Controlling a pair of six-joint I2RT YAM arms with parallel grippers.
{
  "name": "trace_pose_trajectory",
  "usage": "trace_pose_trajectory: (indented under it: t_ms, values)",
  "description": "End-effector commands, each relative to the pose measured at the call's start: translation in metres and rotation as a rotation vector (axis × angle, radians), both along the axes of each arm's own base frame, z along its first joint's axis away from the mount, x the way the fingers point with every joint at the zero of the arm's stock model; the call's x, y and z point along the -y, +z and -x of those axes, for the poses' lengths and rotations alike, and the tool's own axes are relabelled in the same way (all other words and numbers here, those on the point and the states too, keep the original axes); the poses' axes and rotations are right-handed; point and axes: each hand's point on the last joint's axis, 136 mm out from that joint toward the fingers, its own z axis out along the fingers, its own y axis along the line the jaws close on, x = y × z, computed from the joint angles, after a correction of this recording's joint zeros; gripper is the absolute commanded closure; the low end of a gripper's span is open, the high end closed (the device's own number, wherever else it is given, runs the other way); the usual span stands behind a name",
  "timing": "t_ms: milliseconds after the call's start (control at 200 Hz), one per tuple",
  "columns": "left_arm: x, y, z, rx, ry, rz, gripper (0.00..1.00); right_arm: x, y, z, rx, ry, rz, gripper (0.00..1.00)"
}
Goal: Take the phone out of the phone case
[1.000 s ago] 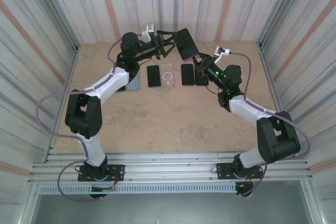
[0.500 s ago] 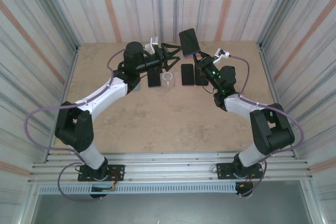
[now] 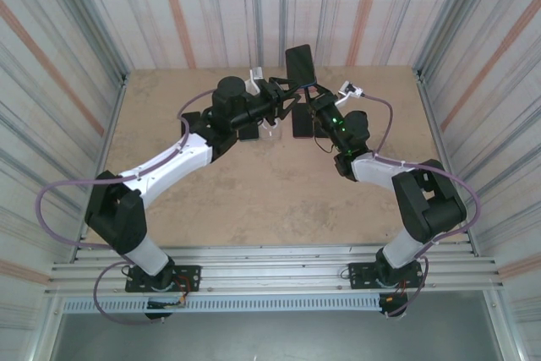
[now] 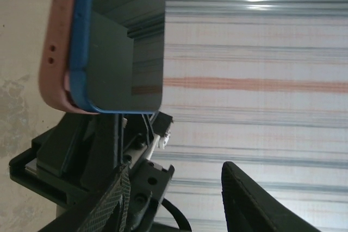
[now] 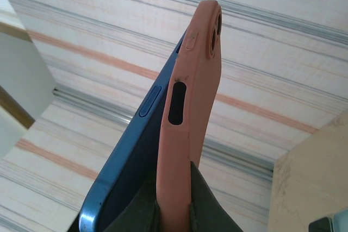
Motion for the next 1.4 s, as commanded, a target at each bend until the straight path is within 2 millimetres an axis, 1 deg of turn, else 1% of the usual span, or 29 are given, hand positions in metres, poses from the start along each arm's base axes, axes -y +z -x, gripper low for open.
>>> trace_pose_trajectory:
  t_ms: [0,95,256,486,651,752,892,1067,1223,1393]
  values:
    - [-0.003,-0.005,-0.005,-0.041,0.064,-0.010,0.51,0.006,0.034,0.007,0.132,-0.049,-0.048,1.00]
    - [-0.003,-0.009,-0.010,-0.048,0.086,0.003,0.52,0.003,0.034,0.008,0.141,-0.046,-0.055,1.00]
    - [-0.001,-0.003,-0.016,-0.031,0.093,0.010,0.52,-0.001,0.033,0.010,0.145,-0.037,-0.060,1.00]
    - [-0.001,-0.012,-0.025,-0.050,0.105,0.017,0.54,-0.004,0.034,0.014,0.154,-0.028,-0.064,1.00]
    - [0.000,-0.007,-0.030,-0.037,0.106,0.031,0.56,-0.006,0.028,0.015,0.146,-0.025,-0.056,1.00]
    - [-0.001,-0.006,-0.028,-0.037,0.102,0.035,0.59,-0.004,0.022,0.015,0.137,-0.035,-0.045,1.00]
    - [-0.004,-0.006,-0.021,-0.041,0.093,0.026,0.58,-0.002,0.018,0.012,0.134,-0.048,-0.032,1.00]
    - [-0.011,-0.008,-0.013,-0.048,0.101,0.025,0.55,-0.001,0.022,0.011,0.145,-0.049,-0.030,1.00]
    - [-0.012,0.001,-0.009,-0.033,0.088,0.035,0.56,0.002,0.021,0.012,0.145,-0.055,-0.026,1.00]
    - [-0.011,0.000,-0.012,-0.034,0.096,0.043,0.59,0.000,0.023,0.013,0.149,-0.043,-0.025,1.00]
